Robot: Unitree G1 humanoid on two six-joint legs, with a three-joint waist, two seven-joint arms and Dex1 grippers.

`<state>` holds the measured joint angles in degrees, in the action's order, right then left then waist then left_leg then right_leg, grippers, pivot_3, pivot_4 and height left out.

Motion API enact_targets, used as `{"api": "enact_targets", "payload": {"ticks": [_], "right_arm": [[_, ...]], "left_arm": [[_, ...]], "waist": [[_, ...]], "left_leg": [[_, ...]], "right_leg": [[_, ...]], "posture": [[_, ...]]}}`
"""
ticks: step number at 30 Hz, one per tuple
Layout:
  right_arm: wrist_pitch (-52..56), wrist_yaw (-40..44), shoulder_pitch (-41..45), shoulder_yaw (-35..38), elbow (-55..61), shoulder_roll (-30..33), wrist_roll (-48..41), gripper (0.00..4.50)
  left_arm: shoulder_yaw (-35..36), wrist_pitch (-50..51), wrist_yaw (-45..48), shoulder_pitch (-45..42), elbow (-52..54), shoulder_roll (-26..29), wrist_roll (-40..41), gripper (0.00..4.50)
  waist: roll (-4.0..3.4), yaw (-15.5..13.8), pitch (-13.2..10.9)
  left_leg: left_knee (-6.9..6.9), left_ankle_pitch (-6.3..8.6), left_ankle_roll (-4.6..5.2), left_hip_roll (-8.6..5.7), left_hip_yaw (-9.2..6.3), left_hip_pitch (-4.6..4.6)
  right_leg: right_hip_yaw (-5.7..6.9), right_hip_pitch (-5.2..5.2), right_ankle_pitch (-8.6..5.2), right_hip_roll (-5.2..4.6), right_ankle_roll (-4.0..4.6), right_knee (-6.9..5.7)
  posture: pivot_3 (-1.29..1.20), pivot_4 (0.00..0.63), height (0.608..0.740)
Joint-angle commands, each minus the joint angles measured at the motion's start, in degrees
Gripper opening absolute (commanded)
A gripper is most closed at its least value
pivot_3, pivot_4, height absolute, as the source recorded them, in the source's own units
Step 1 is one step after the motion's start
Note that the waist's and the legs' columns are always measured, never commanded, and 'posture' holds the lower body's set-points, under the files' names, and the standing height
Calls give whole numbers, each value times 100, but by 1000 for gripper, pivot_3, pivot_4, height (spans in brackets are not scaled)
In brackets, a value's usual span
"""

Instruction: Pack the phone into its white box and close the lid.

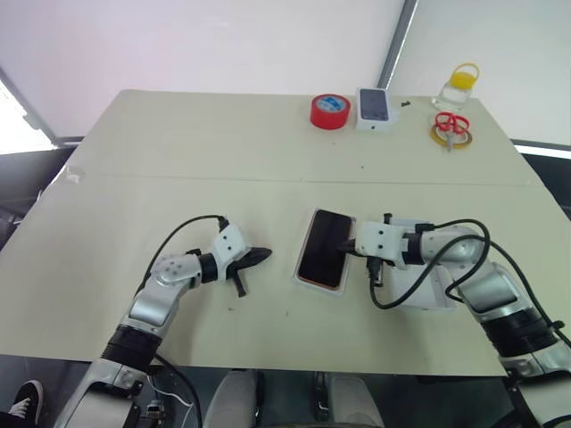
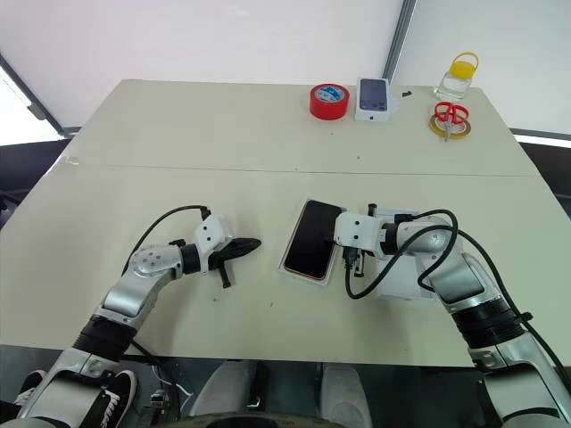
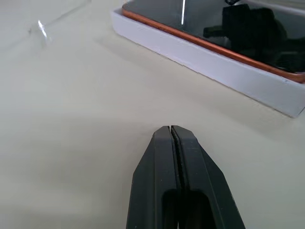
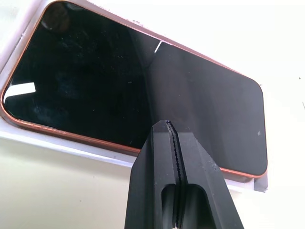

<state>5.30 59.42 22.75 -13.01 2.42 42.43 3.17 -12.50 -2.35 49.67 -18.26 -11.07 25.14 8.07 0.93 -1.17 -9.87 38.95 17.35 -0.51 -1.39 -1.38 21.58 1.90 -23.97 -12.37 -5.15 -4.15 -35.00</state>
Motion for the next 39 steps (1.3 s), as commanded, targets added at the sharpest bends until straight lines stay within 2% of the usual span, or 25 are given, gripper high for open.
{"api": "enact_targets", "payload": {"ticks": [1, 9, 18, 25, 33, 39], "right_arm": [[-21, -18, 95, 6, -85, 111, 139, 0], [-118, 57, 299, -2, -372, 246, 267, 0], [-116, 144, 193, -69, -356, 222, 263, 0], [87, 174, 18, -325, 0, -38, 233, 0], [657, 193, 62, -99, 320, -315, -174, 0], [487, 73, 52, -317, 201, -403, 25, 0]], "left_arm": [[-64, -368, -82, -122, -129, -164, -195, 53], [4, 364, -50, -384, 50, -644, 46, 53], [7, 729, -22, -501, 198, -806, 32, 53], [0, 932, -26, -491, 214, -810, 44, 53], [-71, 1098, -69, -548, 150, -940, 19, 53], [-21, 1260, -154, -673, 299, -1164, 131, 53]], "waist": [[0, 11, 0], [0, 40, 0], [0, 44, -1], [0, 53, 0], [-1, 55, -1], [-3, 34, -3]], "left_leg": [[0, 0, 1, 0, 1, 0], [1, 0, 2, -1, 4, 1], [1, 0, 3, 1, 4, -1], [0, 1, 3, 3, 3, -2], [0, 1, 4, 18, 3, -7], [1, 1, 4, 8, 2, 2]], "right_leg": [[0, 0, 0, 0, -1, 0], [9, -1, 11, 21, -22, -3], [8, -2, 12, 28, -25, -6], [8, -1, 12, 31, -25, -6], [6, -1, 12, 47, -25, -9], [5, -3, 12, 39, -24, -6]], "posture": [[0, 150, 739], [0, 150, 739], [0, 150, 739], [0, 150, 739], [0, 150, 739], [0, 150, 739]]}}
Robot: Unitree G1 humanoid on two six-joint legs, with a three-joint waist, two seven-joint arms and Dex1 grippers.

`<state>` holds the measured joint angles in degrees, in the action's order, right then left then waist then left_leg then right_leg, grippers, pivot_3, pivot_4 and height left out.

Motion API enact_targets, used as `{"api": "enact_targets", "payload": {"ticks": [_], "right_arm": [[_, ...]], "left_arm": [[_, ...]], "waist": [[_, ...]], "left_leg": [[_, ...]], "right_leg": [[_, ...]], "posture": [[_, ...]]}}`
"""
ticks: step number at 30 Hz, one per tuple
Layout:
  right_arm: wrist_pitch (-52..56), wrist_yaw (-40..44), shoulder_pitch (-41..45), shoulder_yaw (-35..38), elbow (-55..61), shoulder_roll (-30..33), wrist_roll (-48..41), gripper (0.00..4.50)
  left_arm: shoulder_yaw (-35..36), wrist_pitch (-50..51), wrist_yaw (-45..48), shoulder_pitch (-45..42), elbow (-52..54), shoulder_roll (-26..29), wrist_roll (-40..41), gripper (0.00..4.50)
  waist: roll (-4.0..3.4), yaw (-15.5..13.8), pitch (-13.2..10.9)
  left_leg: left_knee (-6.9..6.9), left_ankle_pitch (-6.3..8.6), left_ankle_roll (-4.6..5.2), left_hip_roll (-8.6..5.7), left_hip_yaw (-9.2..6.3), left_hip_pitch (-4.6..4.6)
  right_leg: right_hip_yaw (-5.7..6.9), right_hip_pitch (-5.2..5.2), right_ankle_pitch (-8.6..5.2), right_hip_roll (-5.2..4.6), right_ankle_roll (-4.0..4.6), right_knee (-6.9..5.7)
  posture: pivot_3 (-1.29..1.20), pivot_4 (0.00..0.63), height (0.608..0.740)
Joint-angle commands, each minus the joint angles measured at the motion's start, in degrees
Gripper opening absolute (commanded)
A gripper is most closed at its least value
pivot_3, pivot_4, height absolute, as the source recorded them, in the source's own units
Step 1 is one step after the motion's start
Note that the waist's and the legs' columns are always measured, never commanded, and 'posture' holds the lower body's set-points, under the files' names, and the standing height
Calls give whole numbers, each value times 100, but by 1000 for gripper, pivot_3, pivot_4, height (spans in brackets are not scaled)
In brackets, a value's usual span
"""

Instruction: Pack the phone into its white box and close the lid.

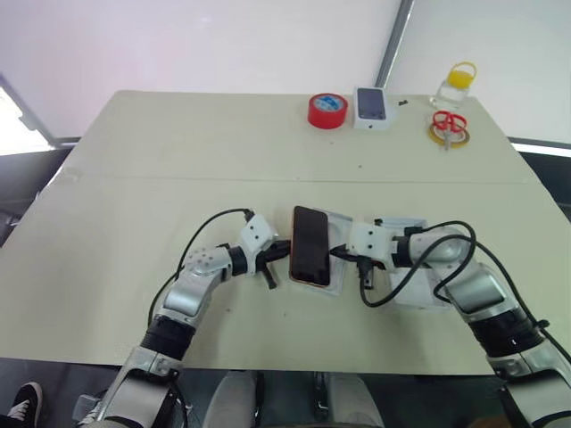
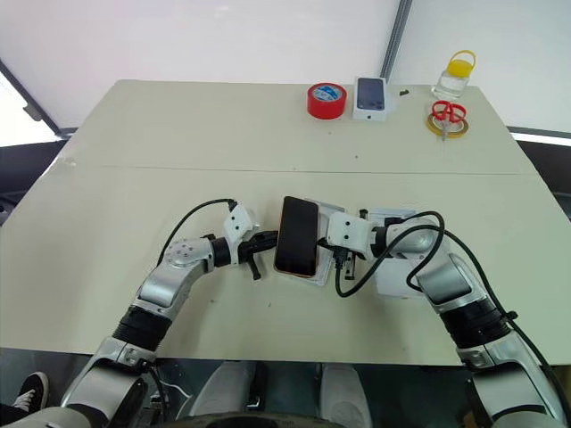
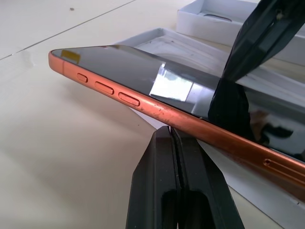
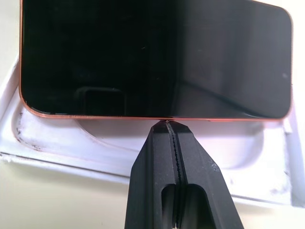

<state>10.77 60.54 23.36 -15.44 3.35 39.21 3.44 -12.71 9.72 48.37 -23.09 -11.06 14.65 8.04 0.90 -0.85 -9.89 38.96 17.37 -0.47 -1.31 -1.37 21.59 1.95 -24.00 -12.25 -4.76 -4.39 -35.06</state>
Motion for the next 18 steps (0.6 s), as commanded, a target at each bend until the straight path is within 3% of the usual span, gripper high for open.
{"api": "enact_targets", "payload": {"ticks": [1, 12, 18], "right_arm": [[-40, -53, -17, -94, 131, -106, -2, 0], [-25, -195, 114, -189, 106, -330, 35, 0], [-59, 19, -18, -37, 288, 119, -6, 0]], "left_arm": [[5, 108, -39, -218, 359, -145, 152, 53], [177, 786, -161, -812, 865, -381, 557, 53], [148, 795, -141, -692, 788, -260, 524, 53]], "waist": [[1, 2, 0], [1, 34, -2], [0, 9, -3]], "left_leg": [[1, 0, 0, -1, 0, 1], [1, 0, 0, 0, 0, 2], [2, 0, 0, 1, 1, 3]], "right_leg": [[0, 0, 0, 0, 0, 1], [-3, -4, 1, 6, -2, -1], [-3, -6, 1, 8, -2, -4]], "posture": [[0, 150, 739], [0, 150, 739], [0, 150, 739]]}}
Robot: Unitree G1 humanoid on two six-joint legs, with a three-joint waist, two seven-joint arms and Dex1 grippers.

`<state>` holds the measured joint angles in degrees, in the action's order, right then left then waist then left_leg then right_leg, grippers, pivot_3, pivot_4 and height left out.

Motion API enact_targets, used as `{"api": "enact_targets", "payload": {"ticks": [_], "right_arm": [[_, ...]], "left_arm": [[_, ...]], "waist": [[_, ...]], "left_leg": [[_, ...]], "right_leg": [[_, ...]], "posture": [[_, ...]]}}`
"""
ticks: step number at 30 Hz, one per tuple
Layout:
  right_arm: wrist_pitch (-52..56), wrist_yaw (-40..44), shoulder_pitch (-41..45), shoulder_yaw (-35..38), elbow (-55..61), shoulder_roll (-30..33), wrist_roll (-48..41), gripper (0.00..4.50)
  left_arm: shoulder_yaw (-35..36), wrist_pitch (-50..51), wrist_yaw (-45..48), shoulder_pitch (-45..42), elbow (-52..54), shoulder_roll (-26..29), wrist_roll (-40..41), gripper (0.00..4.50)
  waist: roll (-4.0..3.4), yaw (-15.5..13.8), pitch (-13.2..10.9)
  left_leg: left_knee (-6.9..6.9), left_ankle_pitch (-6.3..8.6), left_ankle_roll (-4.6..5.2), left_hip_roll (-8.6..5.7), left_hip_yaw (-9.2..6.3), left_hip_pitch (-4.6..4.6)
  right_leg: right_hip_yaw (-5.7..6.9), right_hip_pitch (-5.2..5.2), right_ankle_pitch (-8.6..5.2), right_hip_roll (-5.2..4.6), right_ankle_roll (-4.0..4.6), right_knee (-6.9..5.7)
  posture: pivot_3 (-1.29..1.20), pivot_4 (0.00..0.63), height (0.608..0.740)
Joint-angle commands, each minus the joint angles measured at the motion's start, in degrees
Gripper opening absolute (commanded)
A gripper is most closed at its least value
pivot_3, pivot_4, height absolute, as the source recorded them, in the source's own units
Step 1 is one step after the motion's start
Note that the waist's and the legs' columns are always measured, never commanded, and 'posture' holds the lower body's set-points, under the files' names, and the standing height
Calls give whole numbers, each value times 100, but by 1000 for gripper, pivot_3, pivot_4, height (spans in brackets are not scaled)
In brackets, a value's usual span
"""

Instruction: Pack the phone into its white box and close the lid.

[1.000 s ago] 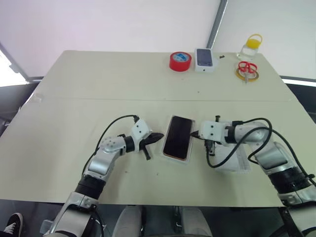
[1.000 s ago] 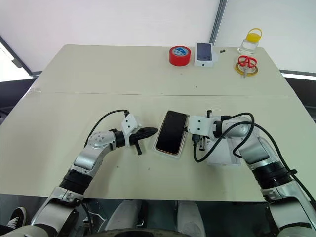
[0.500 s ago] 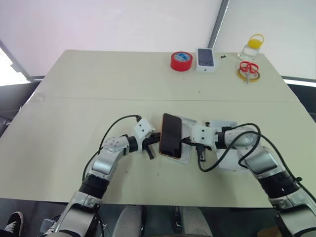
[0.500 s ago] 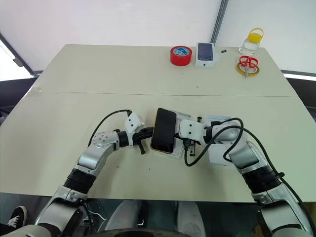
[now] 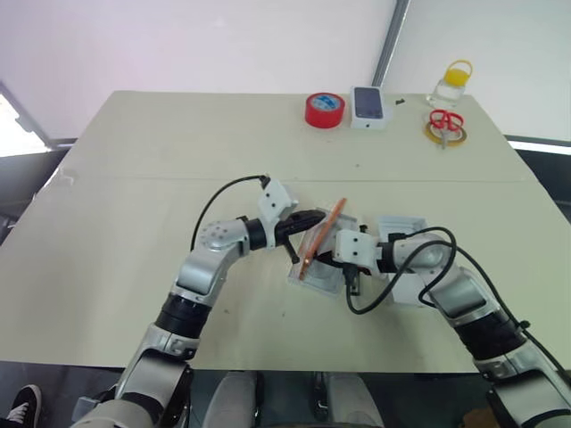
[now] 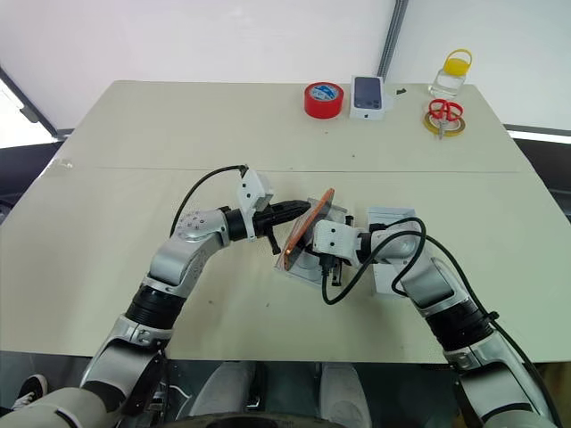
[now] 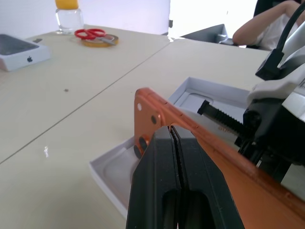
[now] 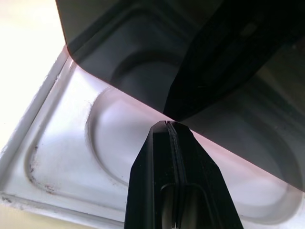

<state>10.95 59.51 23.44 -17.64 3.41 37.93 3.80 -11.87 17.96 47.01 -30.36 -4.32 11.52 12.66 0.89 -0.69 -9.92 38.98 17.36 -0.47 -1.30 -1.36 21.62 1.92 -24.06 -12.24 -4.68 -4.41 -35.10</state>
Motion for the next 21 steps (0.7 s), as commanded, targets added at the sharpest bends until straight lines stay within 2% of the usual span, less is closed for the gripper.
{"api": "enact_targets", "payload": {"ticks": [1, 7, 21], "right_arm": [[-67, 156, -54, 234, 317, 329, -90, 0], [-108, 271, -144, 483, 327, 762, -207, 0], [-215, 123, -93, 477, 74, 715, -191, 0]], "left_arm": [[73, -32, 0, 55, 122, 68, 72, 53], [38, -75, -59, 63, 66, -20, 108, 53], [60, 57, -239, -182, -183, -582, 268, 53]], "waist": [[0, -9, 0], [2, -14, -1], [2, -8, -1]], "left_leg": [[0, 0, 0, -1, 0, 0], [4, 0, 0, -4, -1, 3], [4, 0, 0, -2, 0, 1]], "right_leg": [[0, 0, 0, -1, 0, 1], [0, 3, -1, -6, 1, 3], [-1, 3, 0, -3, 0, 2]], "posture": [[0, 150, 739], [0, 150, 739], [0, 150, 739]]}}
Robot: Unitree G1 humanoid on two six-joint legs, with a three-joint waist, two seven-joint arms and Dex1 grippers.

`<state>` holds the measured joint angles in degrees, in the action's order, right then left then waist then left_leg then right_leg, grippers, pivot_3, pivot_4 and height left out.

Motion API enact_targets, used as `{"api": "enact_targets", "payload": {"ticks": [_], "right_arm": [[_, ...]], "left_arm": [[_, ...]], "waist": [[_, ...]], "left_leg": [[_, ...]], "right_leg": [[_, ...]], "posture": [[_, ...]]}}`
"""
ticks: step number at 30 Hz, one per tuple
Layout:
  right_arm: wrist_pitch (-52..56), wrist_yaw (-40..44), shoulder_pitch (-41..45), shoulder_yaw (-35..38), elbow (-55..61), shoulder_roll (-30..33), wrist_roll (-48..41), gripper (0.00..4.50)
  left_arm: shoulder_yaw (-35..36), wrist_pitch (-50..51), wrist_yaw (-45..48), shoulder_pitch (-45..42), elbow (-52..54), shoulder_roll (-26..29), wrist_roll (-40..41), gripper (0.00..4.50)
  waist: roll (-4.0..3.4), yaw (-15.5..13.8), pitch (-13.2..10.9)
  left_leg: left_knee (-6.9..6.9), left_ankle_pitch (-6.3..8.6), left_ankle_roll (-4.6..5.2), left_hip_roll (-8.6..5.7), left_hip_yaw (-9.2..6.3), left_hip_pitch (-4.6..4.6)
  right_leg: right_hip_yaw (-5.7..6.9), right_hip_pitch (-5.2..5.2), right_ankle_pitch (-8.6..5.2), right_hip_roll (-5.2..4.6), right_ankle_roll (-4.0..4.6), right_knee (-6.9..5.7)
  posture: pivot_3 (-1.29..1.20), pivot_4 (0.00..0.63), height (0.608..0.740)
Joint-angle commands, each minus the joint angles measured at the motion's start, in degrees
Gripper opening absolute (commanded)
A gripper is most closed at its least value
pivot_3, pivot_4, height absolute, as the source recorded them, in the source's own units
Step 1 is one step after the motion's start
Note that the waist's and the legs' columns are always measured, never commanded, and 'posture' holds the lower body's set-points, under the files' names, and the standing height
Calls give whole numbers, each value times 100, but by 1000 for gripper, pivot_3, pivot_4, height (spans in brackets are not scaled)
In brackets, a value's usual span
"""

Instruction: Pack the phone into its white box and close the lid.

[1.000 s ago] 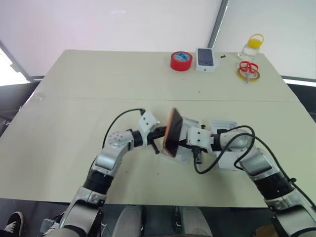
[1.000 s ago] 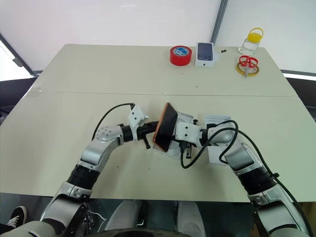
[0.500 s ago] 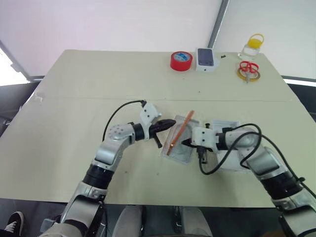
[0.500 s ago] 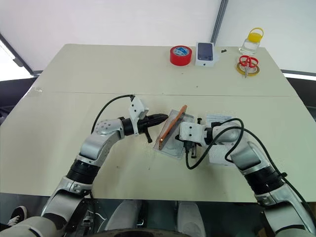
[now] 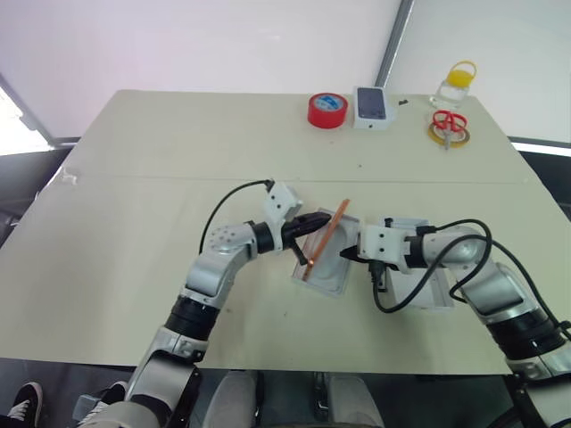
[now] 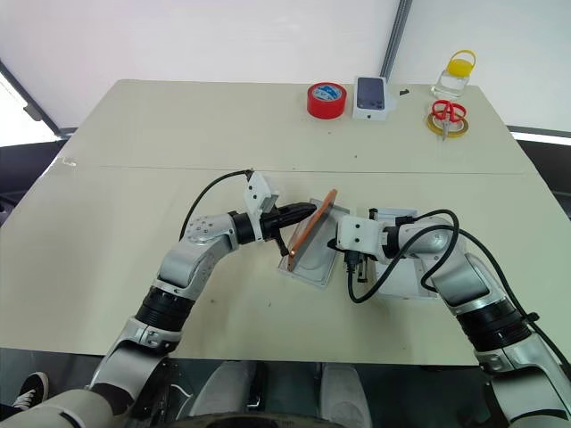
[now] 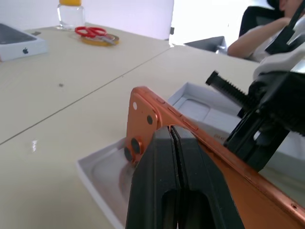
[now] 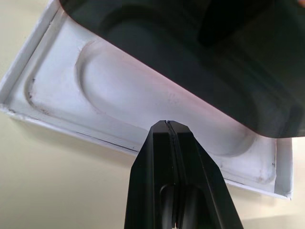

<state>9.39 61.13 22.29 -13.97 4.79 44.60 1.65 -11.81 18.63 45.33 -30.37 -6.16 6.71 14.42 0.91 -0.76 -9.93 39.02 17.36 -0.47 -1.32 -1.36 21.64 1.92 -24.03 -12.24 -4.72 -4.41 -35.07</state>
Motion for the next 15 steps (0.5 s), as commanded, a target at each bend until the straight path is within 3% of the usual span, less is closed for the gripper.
{"api": "enact_targets", "payload": {"ticks": [1, 15], "right_arm": [[-85, -48, 28, 89, -68, 38, 39, 0], [-253, 87, 130, 123, -157, 289, 90, 0]], "left_arm": [[6, -29, -77, -209, -49, -141, 59, 53], [342, -11, -111, -148, -103, 235, 133, 53]], "waist": [[0, -5, 0], [0, -1, 0]], "left_leg": [[0, 0, 0, 0, 0, 0], [1, 0, 0, 0, 0, -2]], "right_leg": [[0, 0, 0, 0, 0, 0], [0, 2, 0, 0, 0, 0]], "posture": [[0, 150, 739], [0, 150, 739]]}}
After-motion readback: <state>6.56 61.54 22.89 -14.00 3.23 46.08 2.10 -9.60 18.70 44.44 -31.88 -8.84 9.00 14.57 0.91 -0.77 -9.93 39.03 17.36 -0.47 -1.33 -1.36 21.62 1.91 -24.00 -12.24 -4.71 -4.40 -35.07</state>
